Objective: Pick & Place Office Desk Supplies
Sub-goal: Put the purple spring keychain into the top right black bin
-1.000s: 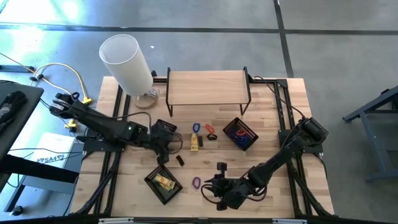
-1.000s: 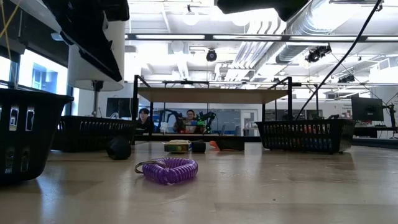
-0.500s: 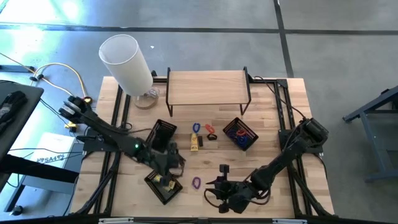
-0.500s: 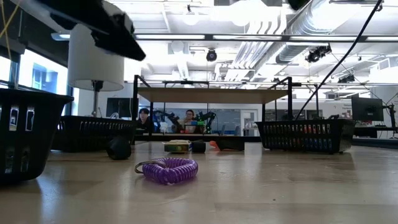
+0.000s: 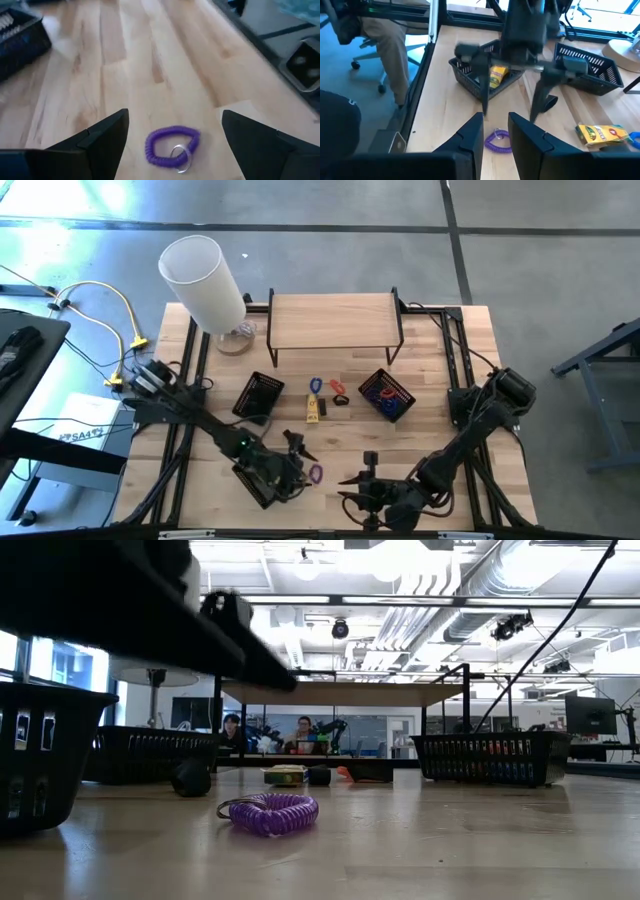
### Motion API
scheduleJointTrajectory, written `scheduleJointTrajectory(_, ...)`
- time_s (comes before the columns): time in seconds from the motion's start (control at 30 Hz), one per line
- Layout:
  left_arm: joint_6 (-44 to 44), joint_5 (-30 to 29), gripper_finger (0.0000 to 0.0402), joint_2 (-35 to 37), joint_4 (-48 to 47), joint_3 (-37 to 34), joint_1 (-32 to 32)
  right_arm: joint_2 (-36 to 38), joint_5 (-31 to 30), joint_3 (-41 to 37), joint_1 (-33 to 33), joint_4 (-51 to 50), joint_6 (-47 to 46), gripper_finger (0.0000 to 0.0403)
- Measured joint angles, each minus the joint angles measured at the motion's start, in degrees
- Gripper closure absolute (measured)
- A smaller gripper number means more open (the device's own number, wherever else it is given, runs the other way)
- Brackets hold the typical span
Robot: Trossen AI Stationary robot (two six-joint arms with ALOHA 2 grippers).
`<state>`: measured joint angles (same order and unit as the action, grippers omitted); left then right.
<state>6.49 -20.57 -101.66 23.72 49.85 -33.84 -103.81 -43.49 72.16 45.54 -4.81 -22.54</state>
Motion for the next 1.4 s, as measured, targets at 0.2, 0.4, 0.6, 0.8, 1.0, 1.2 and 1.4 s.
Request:
scheduleJointTrajectory(0.2, 7.96, 1.85, 0.0089, -0.70, -16.79, 6.78, 2.93, 0.00, 0.16, 0.00, 0.22, 0.37, -1.25, 0.0325)
scheduleJointTrajectory(0.4, 10.01, 6.57, 0.0089, -1.43, -23.82, 11.12, 4.98, 0.00, 0.22, 0.00, 0.33, 0.35, -1.24, 0.0325)
scheduleJointTrajectory(0.6, 9.27, 6.66, 0.0089, -2.69, -23.66, 11.16, 6.11, 0.00, 0.20, 0.00, 0.33, 0.32, -1.01, 0.0325)
scheduleJointTrajectory(0.8, 6.91, 7.18, 0.0090, -6.00, -22.30, 12.00, 5.88, -0.02, 0.35, 0.00, 0.35, 0.26, 0.27, 0.0325)
scheduleJointTrajectory(1.0, 7.01, 8.26, 0.0090, -6.23, -22.78, 12.12, 7.06, -0.02, 0.35, 0.00, 0.33, 0.06, 0.30, 0.0325)
scheduleJointTrajectory(1.2, 6.96, 9.84, 0.0090, -6.23, -25.55, 12.15, 8.46, -0.04, 0.37, 0.00, 0.33, -0.36, 0.34, 0.0325)
scheduleJointTrajectory(1.4, 6.84, 10.53, 0.0090, -6.28, -27.12, 12.87, 8.95, -0.04, 0.36, 0.00, 0.09, -0.62, 0.87, 0.0325)
